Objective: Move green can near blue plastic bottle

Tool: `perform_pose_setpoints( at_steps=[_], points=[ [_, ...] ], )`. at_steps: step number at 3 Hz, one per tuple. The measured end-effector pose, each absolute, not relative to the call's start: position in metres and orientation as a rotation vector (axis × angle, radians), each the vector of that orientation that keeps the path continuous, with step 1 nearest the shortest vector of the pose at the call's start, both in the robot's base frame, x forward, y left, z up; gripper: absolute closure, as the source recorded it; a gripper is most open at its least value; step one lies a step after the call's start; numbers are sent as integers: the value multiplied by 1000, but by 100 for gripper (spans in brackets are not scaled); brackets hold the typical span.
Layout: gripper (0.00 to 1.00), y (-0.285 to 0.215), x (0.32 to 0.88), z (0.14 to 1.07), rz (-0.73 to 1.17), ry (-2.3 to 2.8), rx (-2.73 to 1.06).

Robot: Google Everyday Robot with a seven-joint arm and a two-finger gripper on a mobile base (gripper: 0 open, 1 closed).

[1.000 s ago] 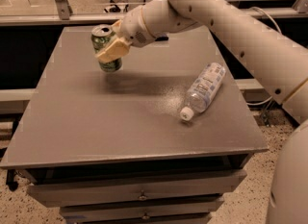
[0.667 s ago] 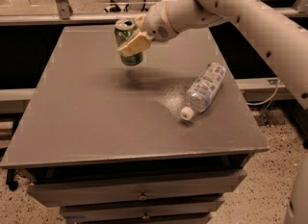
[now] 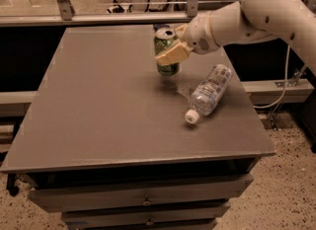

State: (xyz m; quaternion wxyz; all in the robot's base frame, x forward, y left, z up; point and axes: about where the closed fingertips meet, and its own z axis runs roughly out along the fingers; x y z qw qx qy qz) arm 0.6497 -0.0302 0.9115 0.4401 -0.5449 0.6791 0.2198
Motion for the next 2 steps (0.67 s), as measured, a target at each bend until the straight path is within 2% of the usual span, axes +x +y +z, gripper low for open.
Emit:
perform_pose_setpoints(
  at_steps=[1,2],
  points=[
    [100,-52,634,889,561,1749,-1311],
    [82,-63,625,876,572,1791,-1297]
  ],
)
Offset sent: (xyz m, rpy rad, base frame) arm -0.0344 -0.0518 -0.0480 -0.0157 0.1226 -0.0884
